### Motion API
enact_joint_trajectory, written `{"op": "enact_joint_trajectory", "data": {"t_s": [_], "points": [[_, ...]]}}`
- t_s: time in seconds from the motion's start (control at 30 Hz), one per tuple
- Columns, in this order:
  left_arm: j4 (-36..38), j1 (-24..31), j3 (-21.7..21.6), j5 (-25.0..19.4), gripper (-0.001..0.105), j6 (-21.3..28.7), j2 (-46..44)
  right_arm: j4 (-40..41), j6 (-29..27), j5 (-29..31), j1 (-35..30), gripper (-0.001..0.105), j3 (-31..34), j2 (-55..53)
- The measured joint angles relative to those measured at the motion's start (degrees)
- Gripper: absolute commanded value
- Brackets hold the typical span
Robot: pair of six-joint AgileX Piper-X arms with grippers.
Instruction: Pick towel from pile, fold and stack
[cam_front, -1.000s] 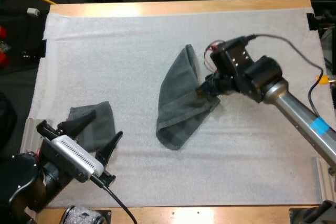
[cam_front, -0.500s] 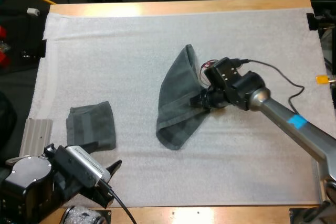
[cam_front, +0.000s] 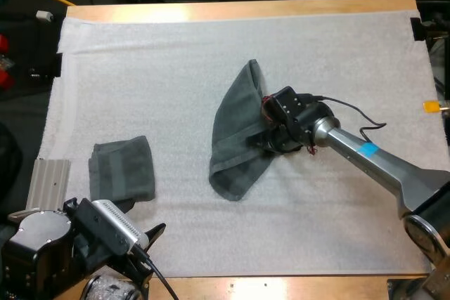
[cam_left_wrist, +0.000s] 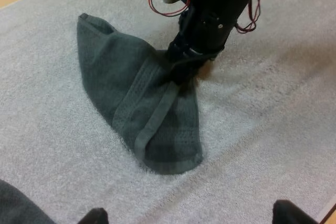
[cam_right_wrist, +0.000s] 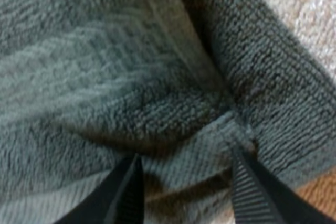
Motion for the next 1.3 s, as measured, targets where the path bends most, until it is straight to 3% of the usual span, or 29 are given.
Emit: {"op": "enact_joint_trajectory", "data": {"t_s": [0.2, 0.27, 0.37, 0.43, 0.8, 1.17, 1.27, 1.3], "points": [[0.0, 0.0, 0.0, 0.0, 0.059, 0.0, 0.0, -0.4, 2.2, 3.6, 0.0, 0.036, 0.0, 0.7], [0.0, 0.0, 0.0, 0.0, 0.059, 0.0, 0.0, -0.9, 2.3, 4.0, 0.0, 0.028, 0.0, 0.7], [0.0, 0.0, 0.0, 0.0, 0.059, 0.0, 0.0, -1.2, 2.8, 4.3, 0.0, 0.005, 0.0, 0.9], [0.0, 0.0, 0.0, 0.0, 0.059, 0.0, 0.0, -1.4, 3.5, 4.3, 0.0, 0.0, 0.0, 1.3], [0.0, 0.0, 0.0, 0.0, 0.059, 0.0, 0.0, -2.7, 5.0, 2.4, 1.1, 0.0, -2.2, 1.9], [0.0, 0.0, 0.0, 0.0, 0.059, 0.0, 0.0, -9.9, 5.0, -3.9, 7.9, 0.0, -13.2, -0.5], [-0.1, 0.0, 0.0, 0.0, 0.059, 0.0, 0.0, -12.3, 5.2, -4.6, 9.1, 0.02, -13.6, -0.5], [-0.1, 0.0, 0.0, 0.0, 0.059, 0.0, 0.0, -12.9, 5.4, -5.4, 9.1, 0.036, -13.6, -0.5]]}}
